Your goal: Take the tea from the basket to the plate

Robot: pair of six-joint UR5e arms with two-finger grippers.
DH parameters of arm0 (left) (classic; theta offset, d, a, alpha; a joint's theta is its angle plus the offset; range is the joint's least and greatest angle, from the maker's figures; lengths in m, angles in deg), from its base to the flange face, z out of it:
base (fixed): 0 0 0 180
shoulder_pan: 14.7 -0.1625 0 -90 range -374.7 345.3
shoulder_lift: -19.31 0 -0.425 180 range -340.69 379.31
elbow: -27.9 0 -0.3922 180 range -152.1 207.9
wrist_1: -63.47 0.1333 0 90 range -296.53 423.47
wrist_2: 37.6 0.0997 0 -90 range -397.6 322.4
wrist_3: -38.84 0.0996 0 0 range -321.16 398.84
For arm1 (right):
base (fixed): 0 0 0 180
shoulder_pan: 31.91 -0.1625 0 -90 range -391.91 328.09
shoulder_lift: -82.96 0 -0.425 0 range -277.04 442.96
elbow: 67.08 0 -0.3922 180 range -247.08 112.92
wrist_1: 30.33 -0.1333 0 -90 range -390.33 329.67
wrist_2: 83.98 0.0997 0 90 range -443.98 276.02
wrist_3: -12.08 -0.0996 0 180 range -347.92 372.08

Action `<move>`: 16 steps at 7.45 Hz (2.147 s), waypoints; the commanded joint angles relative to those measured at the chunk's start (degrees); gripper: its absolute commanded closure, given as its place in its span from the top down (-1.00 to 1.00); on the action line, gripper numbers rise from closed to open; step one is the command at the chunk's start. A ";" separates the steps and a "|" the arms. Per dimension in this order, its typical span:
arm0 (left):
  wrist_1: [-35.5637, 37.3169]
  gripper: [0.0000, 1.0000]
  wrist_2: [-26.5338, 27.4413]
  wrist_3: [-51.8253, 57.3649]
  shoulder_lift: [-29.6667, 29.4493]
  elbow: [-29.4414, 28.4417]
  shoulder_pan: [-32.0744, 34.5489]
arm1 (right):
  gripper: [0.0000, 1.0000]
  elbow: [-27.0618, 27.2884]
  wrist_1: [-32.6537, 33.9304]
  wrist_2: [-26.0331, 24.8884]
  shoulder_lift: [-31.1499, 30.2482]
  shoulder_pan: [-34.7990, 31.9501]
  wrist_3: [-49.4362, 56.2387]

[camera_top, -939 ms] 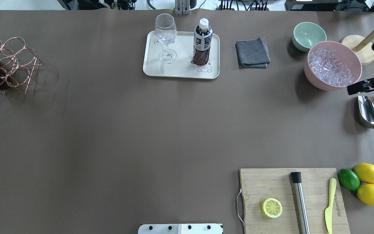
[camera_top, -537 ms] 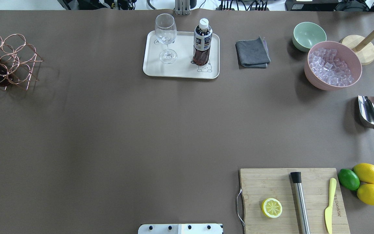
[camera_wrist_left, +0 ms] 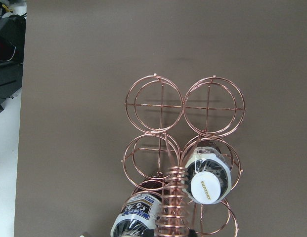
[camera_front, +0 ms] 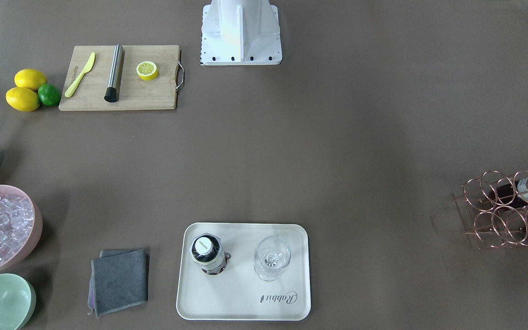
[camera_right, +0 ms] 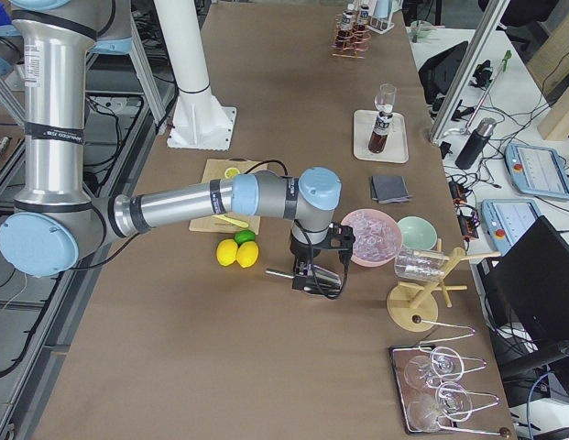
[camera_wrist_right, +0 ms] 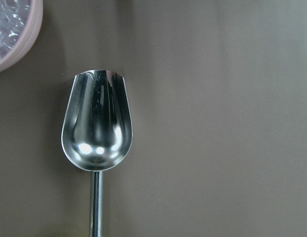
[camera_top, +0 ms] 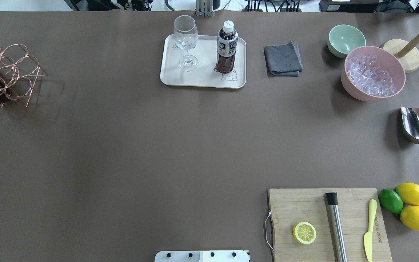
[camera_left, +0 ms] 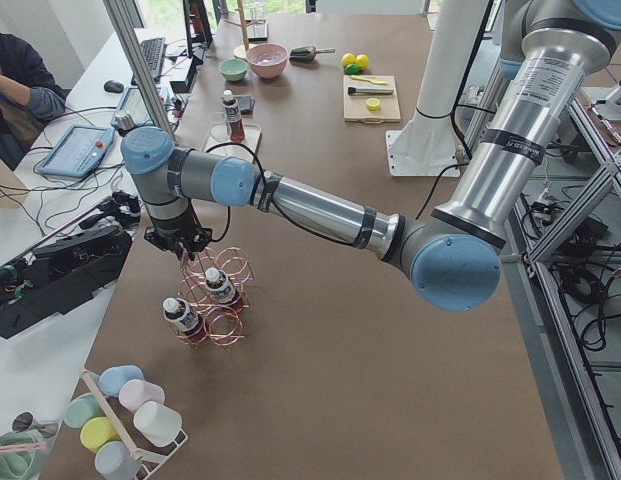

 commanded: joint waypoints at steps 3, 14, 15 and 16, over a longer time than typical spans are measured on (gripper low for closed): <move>0.78 0.96 0.00 -0.70 0.20 1.03 -0.08 | 1.00 -5.23 -1.05 5.57 -1.63 -2.89 2.56; 14.84 0.96 -3.51 -61.68 19.97 16.35 1.67 | 1.00 -9.36 -9.66 4.69 -1.80 -2.10 3.18; 14.67 0.96 -3.43 -63.26 20.07 14.50 1.67 | 1.00 -9.36 -9.66 4.87 -1.89 -2.10 3.18; 13.71 0.96 -3.25 -65.19 22.33 14.39 1.59 | 1.00 -9.36 -9.66 4.78 -1.89 -2.10 3.18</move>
